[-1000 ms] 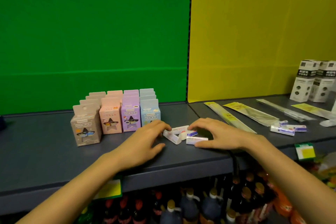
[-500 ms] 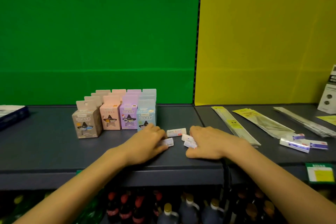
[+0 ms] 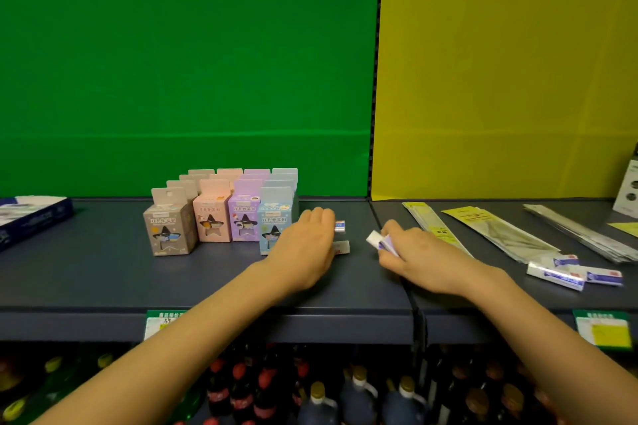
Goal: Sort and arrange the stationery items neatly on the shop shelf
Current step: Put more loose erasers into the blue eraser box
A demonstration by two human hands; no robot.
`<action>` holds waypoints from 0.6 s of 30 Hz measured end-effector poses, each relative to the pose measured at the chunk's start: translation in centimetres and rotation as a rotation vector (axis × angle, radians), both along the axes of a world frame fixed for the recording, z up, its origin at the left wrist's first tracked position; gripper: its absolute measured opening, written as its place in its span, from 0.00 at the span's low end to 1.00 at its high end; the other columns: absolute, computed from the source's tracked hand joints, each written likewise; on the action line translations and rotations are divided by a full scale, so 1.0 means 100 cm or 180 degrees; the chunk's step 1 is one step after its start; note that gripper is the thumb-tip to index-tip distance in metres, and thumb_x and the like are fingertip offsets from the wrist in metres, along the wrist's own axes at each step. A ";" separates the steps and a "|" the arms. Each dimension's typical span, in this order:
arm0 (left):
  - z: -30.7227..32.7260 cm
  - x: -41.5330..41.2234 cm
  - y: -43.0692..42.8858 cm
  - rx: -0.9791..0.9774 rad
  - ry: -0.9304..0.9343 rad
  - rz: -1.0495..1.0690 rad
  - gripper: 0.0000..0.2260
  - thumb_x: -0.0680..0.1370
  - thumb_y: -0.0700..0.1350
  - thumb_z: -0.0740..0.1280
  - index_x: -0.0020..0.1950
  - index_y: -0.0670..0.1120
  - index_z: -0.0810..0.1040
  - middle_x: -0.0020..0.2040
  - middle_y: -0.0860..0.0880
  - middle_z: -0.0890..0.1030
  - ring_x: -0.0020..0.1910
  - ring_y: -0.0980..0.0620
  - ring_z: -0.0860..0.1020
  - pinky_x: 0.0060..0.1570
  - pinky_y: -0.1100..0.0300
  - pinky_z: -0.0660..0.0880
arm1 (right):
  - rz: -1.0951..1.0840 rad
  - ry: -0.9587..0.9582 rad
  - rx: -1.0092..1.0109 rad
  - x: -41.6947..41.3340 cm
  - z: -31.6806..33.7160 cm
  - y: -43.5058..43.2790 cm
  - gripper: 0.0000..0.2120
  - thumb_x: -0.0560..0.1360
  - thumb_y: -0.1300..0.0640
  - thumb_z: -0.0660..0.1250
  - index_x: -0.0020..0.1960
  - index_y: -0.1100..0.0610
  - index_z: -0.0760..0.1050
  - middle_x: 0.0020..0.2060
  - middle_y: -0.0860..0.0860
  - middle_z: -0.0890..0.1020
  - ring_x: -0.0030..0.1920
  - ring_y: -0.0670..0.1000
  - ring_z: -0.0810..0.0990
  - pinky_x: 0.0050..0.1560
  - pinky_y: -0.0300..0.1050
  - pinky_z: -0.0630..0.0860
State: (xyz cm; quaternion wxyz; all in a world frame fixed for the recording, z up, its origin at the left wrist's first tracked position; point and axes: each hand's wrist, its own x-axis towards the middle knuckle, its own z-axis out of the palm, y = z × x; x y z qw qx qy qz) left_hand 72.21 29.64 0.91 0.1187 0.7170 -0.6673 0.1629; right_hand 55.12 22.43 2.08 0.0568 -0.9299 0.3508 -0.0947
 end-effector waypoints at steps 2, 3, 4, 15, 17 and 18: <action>0.000 -0.003 -0.011 0.0063 -0.0306 0.0084 0.11 0.78 0.46 0.58 0.56 0.41 0.65 0.58 0.41 0.70 0.55 0.43 0.69 0.50 0.54 0.68 | -0.0008 -0.0095 0.0001 -0.006 -0.001 -0.001 0.12 0.78 0.49 0.55 0.55 0.57 0.64 0.37 0.53 0.73 0.38 0.57 0.71 0.34 0.49 0.65; 0.000 -0.003 -0.014 0.0140 -0.0353 0.0101 0.12 0.77 0.47 0.58 0.57 0.41 0.65 0.58 0.41 0.70 0.56 0.43 0.69 0.52 0.53 0.68 | -0.0011 -0.0116 0.0009 -0.010 -0.002 -0.002 0.12 0.78 0.49 0.55 0.55 0.57 0.64 0.37 0.53 0.74 0.39 0.58 0.72 0.37 0.51 0.68; -0.001 -0.003 -0.017 0.0242 -0.0321 0.0109 0.13 0.77 0.48 0.59 0.57 0.41 0.65 0.58 0.41 0.70 0.56 0.42 0.69 0.53 0.52 0.69 | -0.0015 -0.0154 0.0027 -0.014 -0.003 -0.002 0.12 0.78 0.49 0.55 0.55 0.57 0.64 0.38 0.54 0.75 0.40 0.59 0.73 0.39 0.52 0.70; -0.006 -0.001 -0.009 0.0550 0.0227 -0.0159 0.07 0.76 0.34 0.57 0.54 0.39 0.64 0.54 0.36 0.73 0.48 0.38 0.73 0.41 0.52 0.64 | 0.0188 -0.0895 0.0087 -0.030 0.000 -0.003 0.09 0.78 0.45 0.56 0.42 0.48 0.67 0.33 0.50 0.73 0.33 0.49 0.68 0.32 0.43 0.60; -0.006 0.002 -0.003 0.0562 0.0650 -0.0319 0.08 0.77 0.36 0.58 0.54 0.40 0.62 0.52 0.37 0.74 0.46 0.40 0.74 0.43 0.49 0.68 | 0.0326 -0.0968 0.0154 -0.026 0.001 -0.001 0.11 0.78 0.45 0.56 0.37 0.45 0.63 0.31 0.48 0.71 0.31 0.47 0.67 0.31 0.42 0.59; -0.005 0.005 0.001 0.0496 0.0894 -0.0394 0.08 0.78 0.38 0.59 0.54 0.41 0.62 0.51 0.38 0.74 0.45 0.41 0.74 0.45 0.48 0.70 | 0.0400 -0.0999 0.0204 -0.023 0.002 0.000 0.11 0.78 0.46 0.56 0.37 0.44 0.63 0.31 0.47 0.71 0.31 0.46 0.67 0.32 0.42 0.60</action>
